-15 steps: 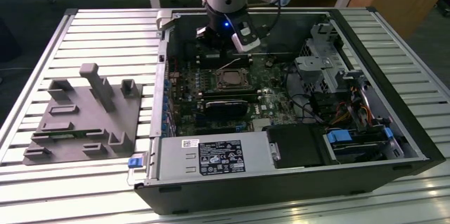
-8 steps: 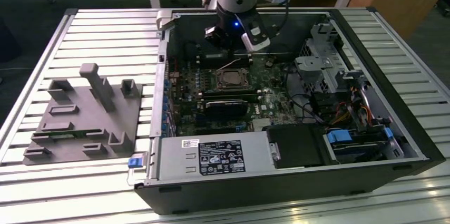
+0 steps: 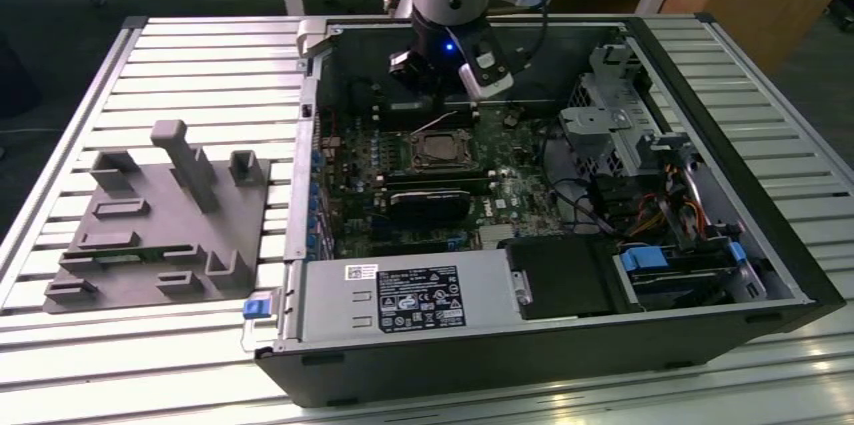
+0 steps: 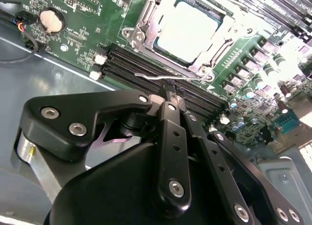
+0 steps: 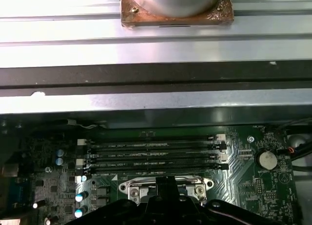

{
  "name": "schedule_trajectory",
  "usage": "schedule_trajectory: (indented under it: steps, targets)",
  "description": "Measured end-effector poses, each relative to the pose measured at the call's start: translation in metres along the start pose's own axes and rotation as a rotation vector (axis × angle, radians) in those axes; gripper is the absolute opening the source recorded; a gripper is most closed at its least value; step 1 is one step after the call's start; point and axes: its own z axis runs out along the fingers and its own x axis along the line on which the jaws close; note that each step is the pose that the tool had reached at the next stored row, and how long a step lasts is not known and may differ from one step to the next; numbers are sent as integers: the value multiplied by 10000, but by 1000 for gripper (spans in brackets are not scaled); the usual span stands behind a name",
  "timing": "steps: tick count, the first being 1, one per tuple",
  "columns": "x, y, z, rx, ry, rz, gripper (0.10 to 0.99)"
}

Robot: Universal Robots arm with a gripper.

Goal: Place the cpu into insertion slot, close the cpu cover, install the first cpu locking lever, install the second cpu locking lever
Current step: 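Install the first cpu locking lever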

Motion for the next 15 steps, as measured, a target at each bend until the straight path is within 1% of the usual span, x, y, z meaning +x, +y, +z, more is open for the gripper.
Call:
schedule_trajectory:
  steps: [1,3,5,7,12,15]
  targets:
    - [1,-2,12,-2,-19,-2,106]
    - [3,-7,33,-5,-88,-18,106]
    - [7,-11,50,-8,-189,-41,106]
    - [16,-15,62,-7,-317,-70,106]
    - [55,-24,92,-9,-720,-161,106]
    - [68,-30,115,-20,-897,-200,106]
